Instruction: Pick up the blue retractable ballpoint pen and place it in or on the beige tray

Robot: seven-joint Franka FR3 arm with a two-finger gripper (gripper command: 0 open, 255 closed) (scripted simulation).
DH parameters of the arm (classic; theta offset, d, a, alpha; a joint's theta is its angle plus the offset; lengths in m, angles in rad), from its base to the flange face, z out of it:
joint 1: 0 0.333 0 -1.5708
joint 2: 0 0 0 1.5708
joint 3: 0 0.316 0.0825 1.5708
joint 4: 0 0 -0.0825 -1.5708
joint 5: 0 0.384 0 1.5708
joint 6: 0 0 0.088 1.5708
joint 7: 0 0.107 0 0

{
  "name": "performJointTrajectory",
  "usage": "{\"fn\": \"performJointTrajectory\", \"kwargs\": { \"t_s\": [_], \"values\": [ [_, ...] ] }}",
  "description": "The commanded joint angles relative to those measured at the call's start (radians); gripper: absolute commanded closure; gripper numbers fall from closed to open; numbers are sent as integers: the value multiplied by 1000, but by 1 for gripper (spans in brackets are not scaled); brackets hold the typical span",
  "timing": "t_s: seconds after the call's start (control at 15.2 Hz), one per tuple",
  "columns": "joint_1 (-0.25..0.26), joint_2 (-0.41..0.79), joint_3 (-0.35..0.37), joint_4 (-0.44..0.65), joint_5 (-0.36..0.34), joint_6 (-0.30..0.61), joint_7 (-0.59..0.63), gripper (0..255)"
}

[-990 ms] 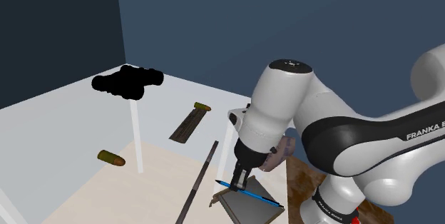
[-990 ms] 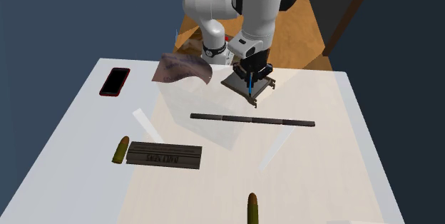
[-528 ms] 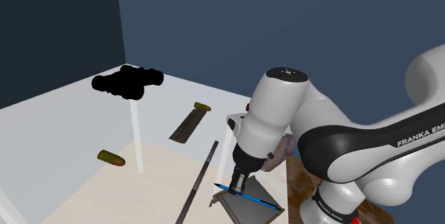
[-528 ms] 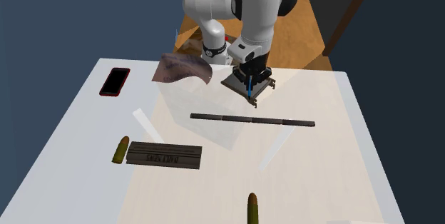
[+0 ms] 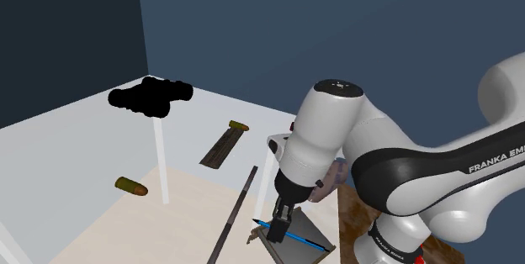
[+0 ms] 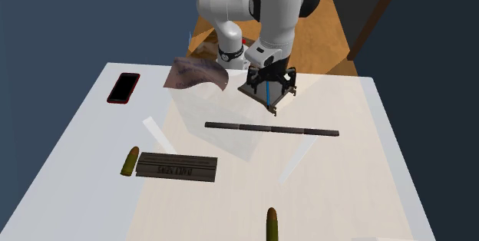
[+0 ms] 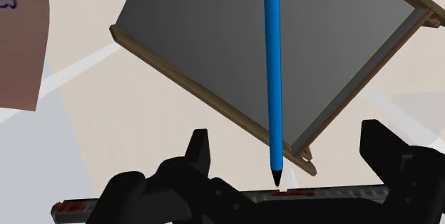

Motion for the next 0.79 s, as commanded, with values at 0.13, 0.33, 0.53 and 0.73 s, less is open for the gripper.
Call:
{"fn": "performJointTrajectory", "kwargs": {
  "t_s": [0.13,0.33,0.53,0.73],
  "values": [
    [3,-66,-30,59,-11,-124,-2,0],
    [3,-80,-37,76,-15,-156,-2,0],
    [3,-79,-37,76,-15,-156,-2,0],
    [3,-79,-37,76,-15,-156,-2,0]
  ]
}}
